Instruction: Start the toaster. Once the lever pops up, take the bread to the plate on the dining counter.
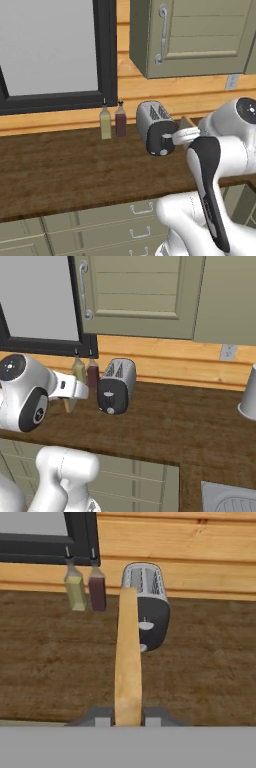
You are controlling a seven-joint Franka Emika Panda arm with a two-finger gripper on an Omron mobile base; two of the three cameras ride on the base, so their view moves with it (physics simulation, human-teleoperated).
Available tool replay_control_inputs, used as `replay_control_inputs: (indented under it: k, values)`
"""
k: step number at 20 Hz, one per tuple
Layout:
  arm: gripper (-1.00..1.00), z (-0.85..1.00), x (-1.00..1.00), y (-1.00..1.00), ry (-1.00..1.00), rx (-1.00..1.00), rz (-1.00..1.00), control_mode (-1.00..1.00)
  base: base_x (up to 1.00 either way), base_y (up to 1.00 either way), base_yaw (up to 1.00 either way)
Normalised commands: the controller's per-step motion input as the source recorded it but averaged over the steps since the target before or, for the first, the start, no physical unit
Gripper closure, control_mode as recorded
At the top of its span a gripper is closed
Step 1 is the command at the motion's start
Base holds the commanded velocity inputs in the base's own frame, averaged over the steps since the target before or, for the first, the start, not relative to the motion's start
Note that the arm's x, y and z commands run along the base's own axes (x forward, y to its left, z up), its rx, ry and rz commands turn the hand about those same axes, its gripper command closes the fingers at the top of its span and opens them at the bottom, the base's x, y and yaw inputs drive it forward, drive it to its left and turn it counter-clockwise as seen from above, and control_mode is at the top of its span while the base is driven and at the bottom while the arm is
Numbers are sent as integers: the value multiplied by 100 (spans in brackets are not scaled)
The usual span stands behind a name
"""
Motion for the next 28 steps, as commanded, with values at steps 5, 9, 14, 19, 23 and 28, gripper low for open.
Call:
replay_control_inputs:
  k: [5, 9, 14, 19, 23, 28]
  values:
    - [100, 28, -34, -19, 1, 0, 0, -100, 0, 0, 0]
    - [100, 17, -37, -10, 0, 0, 0, -100, 0, 0, 0]
    - [100, 4, -32, 0, 0, 0, 0, -100, 0, 0, 0]
    - [100, 6, -8, 4, 0, 0, 0, -100, 0, 0, 0]
    - [100, 0, -9, 0, 0, 0, 0, 100, -5, 0, 0]
    - [100, 0, 0, 0, 0, 0, 0, 100, -43, 2, 2]
